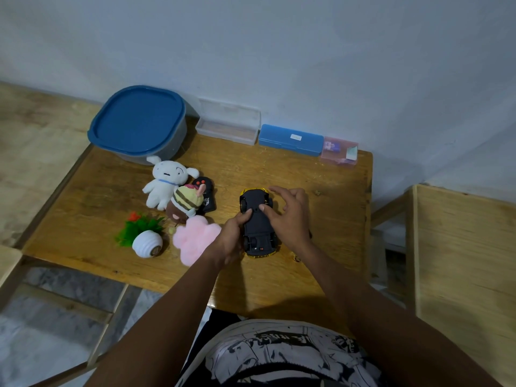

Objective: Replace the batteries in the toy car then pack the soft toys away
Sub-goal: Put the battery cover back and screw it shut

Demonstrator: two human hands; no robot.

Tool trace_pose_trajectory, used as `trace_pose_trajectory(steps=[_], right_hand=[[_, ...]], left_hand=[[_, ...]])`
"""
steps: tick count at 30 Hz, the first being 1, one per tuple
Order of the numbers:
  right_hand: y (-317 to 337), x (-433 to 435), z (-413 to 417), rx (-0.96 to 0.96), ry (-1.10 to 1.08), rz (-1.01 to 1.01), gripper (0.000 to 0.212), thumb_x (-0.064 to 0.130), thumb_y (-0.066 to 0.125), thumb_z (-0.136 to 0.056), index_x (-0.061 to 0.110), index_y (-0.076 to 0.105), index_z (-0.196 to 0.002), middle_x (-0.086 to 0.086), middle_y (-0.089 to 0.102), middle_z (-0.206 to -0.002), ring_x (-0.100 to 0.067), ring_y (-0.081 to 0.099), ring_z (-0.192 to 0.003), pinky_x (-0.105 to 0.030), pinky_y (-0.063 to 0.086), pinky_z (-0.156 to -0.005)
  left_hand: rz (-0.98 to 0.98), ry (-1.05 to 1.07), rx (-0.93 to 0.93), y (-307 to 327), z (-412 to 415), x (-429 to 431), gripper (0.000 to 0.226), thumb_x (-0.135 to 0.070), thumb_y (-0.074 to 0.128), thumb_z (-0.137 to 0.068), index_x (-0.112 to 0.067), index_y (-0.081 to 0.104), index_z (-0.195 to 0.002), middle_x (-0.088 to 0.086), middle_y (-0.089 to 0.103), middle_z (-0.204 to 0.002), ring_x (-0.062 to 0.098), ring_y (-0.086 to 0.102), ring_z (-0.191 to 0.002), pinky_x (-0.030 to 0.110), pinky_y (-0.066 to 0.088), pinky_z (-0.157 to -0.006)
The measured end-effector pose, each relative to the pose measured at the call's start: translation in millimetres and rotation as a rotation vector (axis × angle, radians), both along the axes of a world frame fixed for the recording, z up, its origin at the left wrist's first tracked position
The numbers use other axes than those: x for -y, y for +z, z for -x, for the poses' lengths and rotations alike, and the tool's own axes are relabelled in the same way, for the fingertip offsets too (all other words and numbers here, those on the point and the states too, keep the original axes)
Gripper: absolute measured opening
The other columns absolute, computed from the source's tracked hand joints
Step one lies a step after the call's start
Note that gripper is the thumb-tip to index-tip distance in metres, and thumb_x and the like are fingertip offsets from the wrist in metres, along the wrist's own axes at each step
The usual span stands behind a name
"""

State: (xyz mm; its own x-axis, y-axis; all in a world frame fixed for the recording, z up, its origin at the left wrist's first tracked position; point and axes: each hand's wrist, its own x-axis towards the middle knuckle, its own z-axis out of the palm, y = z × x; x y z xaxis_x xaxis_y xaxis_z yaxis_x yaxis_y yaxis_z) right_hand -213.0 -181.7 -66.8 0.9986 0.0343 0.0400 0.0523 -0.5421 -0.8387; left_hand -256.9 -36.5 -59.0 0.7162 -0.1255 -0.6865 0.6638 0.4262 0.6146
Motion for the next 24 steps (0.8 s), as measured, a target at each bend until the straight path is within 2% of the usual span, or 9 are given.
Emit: trace_pose_trajectory(steps=[5,8,10,12,15,18,21,24], right_hand=[[1.9,-0.1,1.2,-0.015,-0.013,-0.031,0.045,0.035,0.078,-0.082,0.030,0.065,-0.124,0.002,0.041,-0.105,-0.002,0.040,-0.087,-0.003,0.036,-0.067],[2.3,1.3,1.4,-0.024,-0.030,-0.060,0.043,0.036,0.077,-0.084,0.030,0.065,-0.124,0.002,0.041,-0.105,-0.004,0.042,-0.086,-0.002,0.036,-0.068],[1.3,4.0,0.7,-0.017,-0.052,-0.072,0.039,0.036,0.074,-0.086,0.029,0.065,-0.123,0.003,0.042,-0.105,-0.004,0.045,-0.087,-0.003,0.036,-0.069],[-0.2,9.5,-0.3,-0.014,-0.071,-0.060,0.033,0.034,0.069,-0.090,0.028,0.066,-0.122,0.004,0.044,-0.106,-0.006,0.050,-0.092,-0.012,0.041,-0.074],[-2.6,23.0,-2.9,-0.028,-0.110,0.188,0.028,0.029,0.067,-0.091,0.026,0.067,-0.119,-0.001,0.053,-0.110,-0.016,0.056,-0.099,-0.028,0.047,-0.077],[-6.8,37.6,-2.1,-0.124,-0.102,0.449,0.032,0.028,0.069,-0.087,0.027,0.066,-0.119,-0.003,0.056,-0.114,-0.022,0.057,-0.105,-0.036,0.051,-0.082],[-9.6,44.7,1.3,-0.196,-0.024,0.501,0.036,0.024,0.070,-0.087,0.025,0.061,-0.122,-0.005,0.056,-0.113,-0.024,0.057,-0.103,-0.035,0.050,-0.076],[-8.4,44.7,0.4,-0.209,0.016,0.405,0.035,0.014,0.070,-0.086,0.021,0.061,-0.120,-0.003,0.066,-0.103,-0.020,0.063,-0.088,-0.027,0.043,-0.063]], left_hand=[[0.002,0.007,-0.012,-0.4,0.8,-0.2,0.048,-0.039,0.048,-0.101,-0.013,0.051,-0.142,0.018,0.065,-0.132,0.038,0.063,-0.119,0.049,0.055,-0.093],[0.012,0.006,-0.009,2.5,0.7,-0.1,0.048,-0.039,0.046,-0.102,-0.013,0.051,-0.142,0.017,0.065,-0.131,0.036,0.065,-0.117,0.045,0.057,-0.087],[0.022,0.010,-0.013,5.1,0.5,0.5,0.046,-0.037,0.044,-0.104,-0.011,0.052,-0.141,0.017,0.065,-0.132,0.034,0.066,-0.113,0.041,0.059,-0.081],[0.012,0.012,-0.024,5.1,0.0,0.4,0.046,-0.037,0.044,-0.104,-0.010,0.053,-0.141,0.017,0.065,-0.133,0.034,0.066,-0.113,0.040,0.059,-0.079],[-0.008,0.007,-0.053,3.6,-1.8,-0.1,0.046,-0.038,0.046,-0.102,-0.010,0.057,-0.137,0.015,0.067,-0.129,0.033,0.066,-0.111,0.040,0.057,-0.085],[0.000,-0.004,-0.068,3.4,-3.2,-0.1,0.039,-0.036,0.050,-0.099,-0.009,0.064,-0.125,0.011,0.073,-0.111,0.029,0.069,-0.097,0.039,0.057,-0.082],[-0.024,-0.031,-0.057,4.0,-4.3,1.0,0.035,-0.032,0.053,-0.099,-0.010,0.061,-0.125,0.009,0.073,-0.102,0.027,0.070,-0.090,0.037,0.059,-0.074],[-0.056,-0.040,-0.063,4.9,-4.5,3.3,0.045,-0.032,0.056,-0.099,-0.009,0.053,-0.138,0.010,0.072,-0.107,0.026,0.072,-0.089,0.037,0.060,-0.069]])
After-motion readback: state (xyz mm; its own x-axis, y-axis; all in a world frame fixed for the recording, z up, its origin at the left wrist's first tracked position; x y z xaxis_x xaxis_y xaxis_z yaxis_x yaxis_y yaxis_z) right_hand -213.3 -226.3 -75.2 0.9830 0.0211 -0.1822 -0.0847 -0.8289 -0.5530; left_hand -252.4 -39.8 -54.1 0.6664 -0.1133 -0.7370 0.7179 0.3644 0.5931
